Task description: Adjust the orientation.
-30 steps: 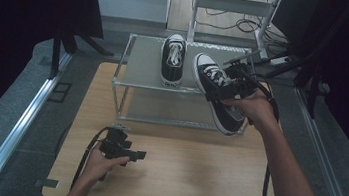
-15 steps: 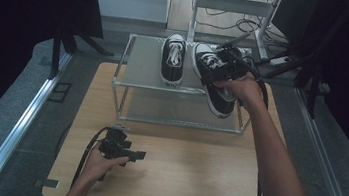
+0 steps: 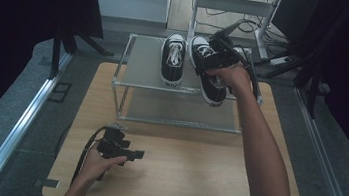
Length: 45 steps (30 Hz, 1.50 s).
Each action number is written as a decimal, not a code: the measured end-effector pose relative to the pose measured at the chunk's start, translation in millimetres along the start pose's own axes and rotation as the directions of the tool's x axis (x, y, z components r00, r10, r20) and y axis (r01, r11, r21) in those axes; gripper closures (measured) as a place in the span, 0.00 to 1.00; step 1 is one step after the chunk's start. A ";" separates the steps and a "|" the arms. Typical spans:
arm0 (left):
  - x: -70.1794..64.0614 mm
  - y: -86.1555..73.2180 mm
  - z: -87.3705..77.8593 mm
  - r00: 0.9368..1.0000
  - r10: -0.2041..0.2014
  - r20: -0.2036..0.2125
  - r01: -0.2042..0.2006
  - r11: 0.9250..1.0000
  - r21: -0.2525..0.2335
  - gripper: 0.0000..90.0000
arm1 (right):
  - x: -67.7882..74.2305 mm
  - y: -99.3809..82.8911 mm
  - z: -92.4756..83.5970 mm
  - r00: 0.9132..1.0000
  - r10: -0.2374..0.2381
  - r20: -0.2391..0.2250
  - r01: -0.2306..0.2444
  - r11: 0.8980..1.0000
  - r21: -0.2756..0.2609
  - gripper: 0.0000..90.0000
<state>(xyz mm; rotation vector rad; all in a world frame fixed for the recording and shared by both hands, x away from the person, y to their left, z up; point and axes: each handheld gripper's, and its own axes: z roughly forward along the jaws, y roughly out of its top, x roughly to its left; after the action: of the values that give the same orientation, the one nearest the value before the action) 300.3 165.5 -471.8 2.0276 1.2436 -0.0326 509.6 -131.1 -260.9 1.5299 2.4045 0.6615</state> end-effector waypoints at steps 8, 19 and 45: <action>3.4 -1.2 -4.0 1.000 -0.012 0.001 0.012 1.000 -0.010 0.24 | -3.1 14.7 13.9 0.997 0.067 0.026 -0.067 0.998 0.008 0.14; 6.0 -2.2 -7.8 1.000 -0.020 0.001 0.020 1.000 -0.020 0.24 | -2.4 26.8 22.9 0.995 0.081 0.051 -0.082 0.996 0.033 0.14; 10.5 -4.8 -13.2 1.000 -0.028 0.001 0.028 0.999 -0.033 0.24 | 5.1 60.4 49.3 0.968 0.203 0.148 -0.215 0.974 0.073 0.14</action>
<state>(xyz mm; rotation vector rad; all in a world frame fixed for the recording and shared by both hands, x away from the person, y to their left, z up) 297.6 182.5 -469.0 1.9818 1.2645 -0.0260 575.9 -92.3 -274.8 1.8198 2.2167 0.4728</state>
